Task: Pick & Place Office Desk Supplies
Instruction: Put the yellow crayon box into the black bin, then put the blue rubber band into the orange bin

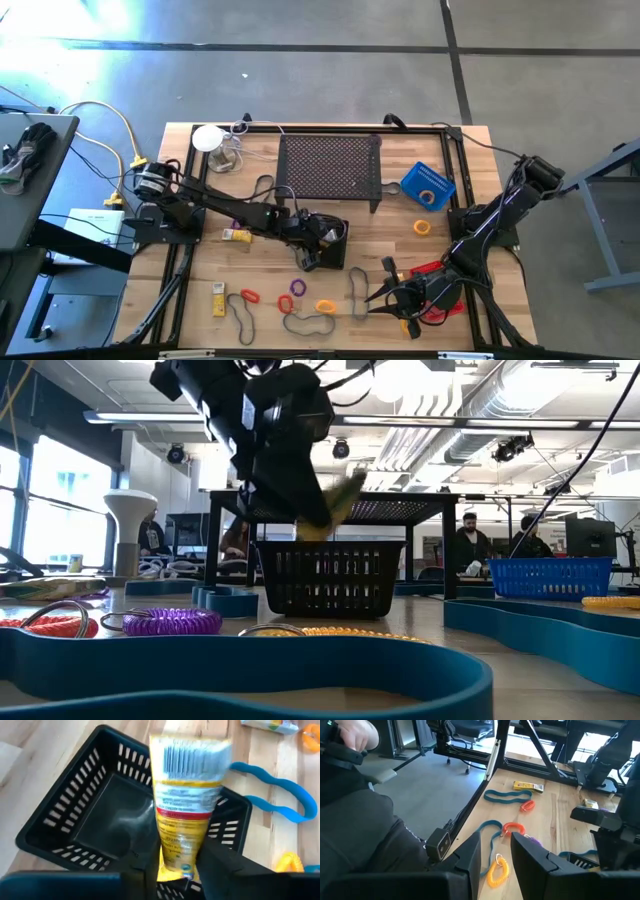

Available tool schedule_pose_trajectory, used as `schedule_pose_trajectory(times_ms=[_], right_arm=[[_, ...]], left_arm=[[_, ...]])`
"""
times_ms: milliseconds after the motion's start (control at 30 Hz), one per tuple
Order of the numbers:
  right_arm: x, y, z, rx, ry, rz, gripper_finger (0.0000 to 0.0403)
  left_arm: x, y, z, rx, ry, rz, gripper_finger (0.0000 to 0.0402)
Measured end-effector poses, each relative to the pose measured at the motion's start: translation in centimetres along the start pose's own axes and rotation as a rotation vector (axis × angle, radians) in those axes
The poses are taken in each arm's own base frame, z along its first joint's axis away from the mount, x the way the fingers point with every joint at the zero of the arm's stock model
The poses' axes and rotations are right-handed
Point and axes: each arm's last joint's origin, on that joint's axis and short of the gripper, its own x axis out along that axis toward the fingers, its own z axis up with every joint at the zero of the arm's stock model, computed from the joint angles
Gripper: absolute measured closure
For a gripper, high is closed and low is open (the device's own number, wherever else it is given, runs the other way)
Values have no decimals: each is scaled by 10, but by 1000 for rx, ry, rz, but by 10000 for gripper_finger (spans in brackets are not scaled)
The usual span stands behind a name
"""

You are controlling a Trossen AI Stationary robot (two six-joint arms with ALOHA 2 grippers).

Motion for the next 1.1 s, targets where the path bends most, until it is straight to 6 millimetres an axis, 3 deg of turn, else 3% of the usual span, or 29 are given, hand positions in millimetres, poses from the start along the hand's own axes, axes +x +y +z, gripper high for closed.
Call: schedule_pose_trajectory(times_ms=[333, 600, 800, 967, 1100], right_arm=[[0, 0, 0, 0, 0, -2, 309], [0, 0, -1, -3, 6, -2, 309], [0, 0, -1, 0, 10, 0, 309], [0, 0, -1, 2, 13, 0, 309], [0, 0, -1, 2, 14, 0, 309]], left_arm=[[-2, -3, 4, 21, -43, -21, 246], [-37, -9, 11, 94, -4, -164, 245], [-59, -5, -11, 216, 252, -173, 245], [-59, -5, -28, 388, 381, -153, 245], [-56, -12, -33, 539, 371, -144, 245]])
